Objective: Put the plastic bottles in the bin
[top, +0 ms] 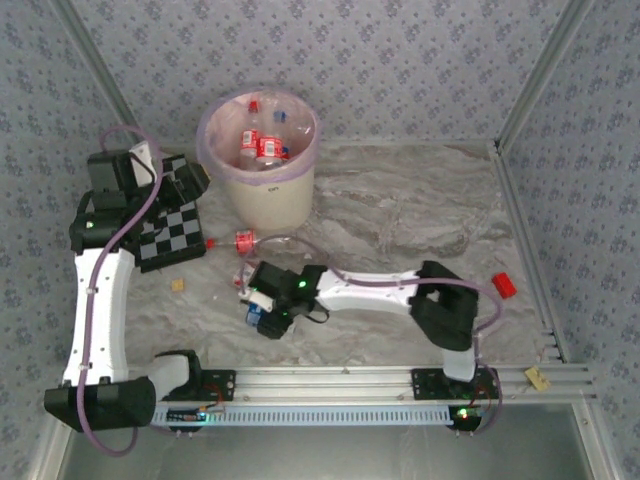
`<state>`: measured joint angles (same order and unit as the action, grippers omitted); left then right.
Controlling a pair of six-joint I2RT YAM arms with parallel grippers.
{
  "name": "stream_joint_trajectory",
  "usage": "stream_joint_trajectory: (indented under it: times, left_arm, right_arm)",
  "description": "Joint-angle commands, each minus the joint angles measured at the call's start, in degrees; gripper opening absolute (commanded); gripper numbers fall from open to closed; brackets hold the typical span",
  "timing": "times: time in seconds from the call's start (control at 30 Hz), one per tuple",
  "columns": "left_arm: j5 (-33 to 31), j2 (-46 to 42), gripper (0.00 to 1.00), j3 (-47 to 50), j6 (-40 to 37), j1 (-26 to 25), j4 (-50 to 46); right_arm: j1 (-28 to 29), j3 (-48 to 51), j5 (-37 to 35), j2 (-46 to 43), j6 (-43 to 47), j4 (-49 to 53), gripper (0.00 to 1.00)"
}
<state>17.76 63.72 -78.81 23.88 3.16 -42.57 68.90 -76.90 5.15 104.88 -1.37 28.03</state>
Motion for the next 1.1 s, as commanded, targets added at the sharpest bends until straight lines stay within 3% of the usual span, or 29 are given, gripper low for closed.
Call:
stream_joint_trajectory:
  times: [0.0, 0.13, 0.23, 0.37, 0.53, 0.7, 0.8, 0.9, 1.07]
  left_arm:
    - [5.1, -1.7, 1.00, -2.2, 3.8, 0.4, 5.2]
    - [9.3, -2.6, 1.00, -2.1, 8.4, -0.3, 9.9]
    - [9.6, -3.5, 1.00, -2.3, 10.9, -3.6, 13.2]
    - [7.0, -2.9, 1.00, -0.7, 14.8, -15.5, 21.4]
    - [2.1, 1.1, 0.94, -0.6, 16.5, -29.9, 28.5]
    - [0.7, 7.9, 0.92, 0.7, 18.7, -40.0, 38.9]
    - [2.1, 12.7, 0.97, -1.6, 18.4, -42.8, 40.1]
    - [-0.4, 16.1, 0.98, -5.2, 15.6, -45.3, 36.1]
    - [-1.1, 19.7, 0.94, -6.4, 16.7, -46.6, 38.6]
  right_arm:
    - [-3.5, 3.1, -0.3, -10.3, -2.6, 2.4, 0.57]
    - [-8.5, 8.1, -0.3, -21.1, -5.4, 3.6, 0.56]
    - [-13.7, 13.8, -0.3, -30.7, -8.2, 3.3, 0.56]
    - [-23.5, 17.9, 1.3, -41.8, -13.6, 0.5, 0.54]
    - [-33.4, 21.8, 3.9, -48.7, -18.7, -8.9, 0.52]
    - [-35.8, 22.9, 7.9, -50.7, -18.9, -15.1, 0.52]
    - [-35.9, 22.4, 9.3, -49.9, -18.8, -14.8, 0.52]
    - [-35.5, 22.8, 9.9, -50.6, -18.8, -16.7, 0.52]
    - [-35.2, 22.9, 11.1, -50.3, -18.8, -17.8, 0.52]
